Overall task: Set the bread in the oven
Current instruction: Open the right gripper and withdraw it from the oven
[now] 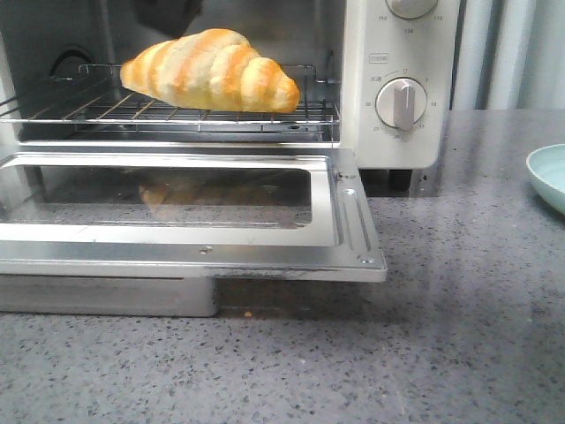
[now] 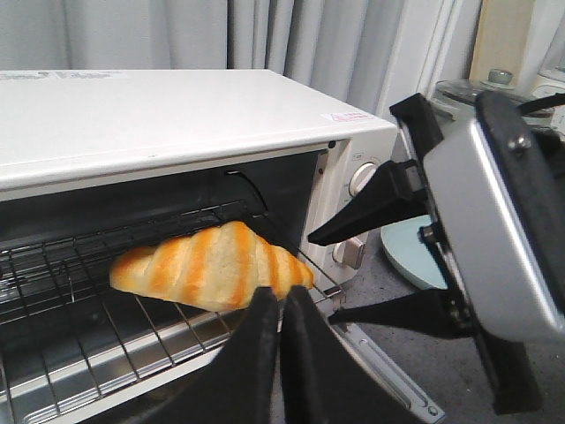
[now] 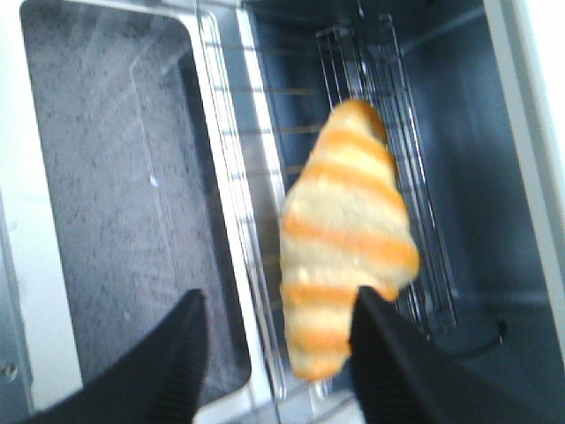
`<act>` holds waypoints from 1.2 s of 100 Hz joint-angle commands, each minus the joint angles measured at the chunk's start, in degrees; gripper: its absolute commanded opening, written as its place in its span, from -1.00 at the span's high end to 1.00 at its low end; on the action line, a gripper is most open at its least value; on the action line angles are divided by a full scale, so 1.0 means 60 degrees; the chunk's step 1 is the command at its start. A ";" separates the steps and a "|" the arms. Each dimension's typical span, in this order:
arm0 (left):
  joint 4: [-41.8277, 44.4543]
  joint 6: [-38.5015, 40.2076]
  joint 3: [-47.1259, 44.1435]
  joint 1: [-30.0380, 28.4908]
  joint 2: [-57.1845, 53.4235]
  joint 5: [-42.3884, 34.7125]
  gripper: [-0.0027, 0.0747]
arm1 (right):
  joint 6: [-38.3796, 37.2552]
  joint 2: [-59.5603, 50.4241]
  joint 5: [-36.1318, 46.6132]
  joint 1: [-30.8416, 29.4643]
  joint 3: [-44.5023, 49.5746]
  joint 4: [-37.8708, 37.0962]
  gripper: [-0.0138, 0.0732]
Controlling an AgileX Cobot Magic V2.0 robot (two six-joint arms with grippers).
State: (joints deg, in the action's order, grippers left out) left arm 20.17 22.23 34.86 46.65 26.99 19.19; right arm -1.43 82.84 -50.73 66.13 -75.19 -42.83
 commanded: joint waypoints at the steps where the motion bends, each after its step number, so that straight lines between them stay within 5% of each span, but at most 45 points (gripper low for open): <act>1: 0.0030 0.0099 -0.0006 -0.0027 0.0022 -0.1366 0.99 | -0.0102 -0.0658 -0.0564 0.0083 -0.0343 -0.0184 0.38; 9: 0.0030 0.0166 -0.0229 -0.0027 0.0022 -0.1710 0.99 | -0.0102 -0.0940 -0.1073 0.0078 -0.0343 0.0009 0.86; 47: 0.0228 0.0172 -0.1459 -0.0434 0.0022 -0.3273 0.99 | -0.0102 -0.1932 -0.3191 0.0078 -0.0307 -0.0230 0.84; 78: -0.1033 0.0172 -0.3190 -0.1921 0.0022 -0.5934 0.99 | -0.0180 -0.3482 -0.3916 0.0061 0.0076 -0.0580 0.84; 120: -0.1033 -0.1336 -0.3276 -0.4935 0.0022 -0.6220 0.99 | -0.2813 -0.6578 -0.4003 0.0061 0.2736 -0.2637 0.84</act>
State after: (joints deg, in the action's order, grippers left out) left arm 14.70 15.75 13.58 21.28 26.99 -13.21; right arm -14.25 46.67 -71.39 66.54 -60.32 -52.06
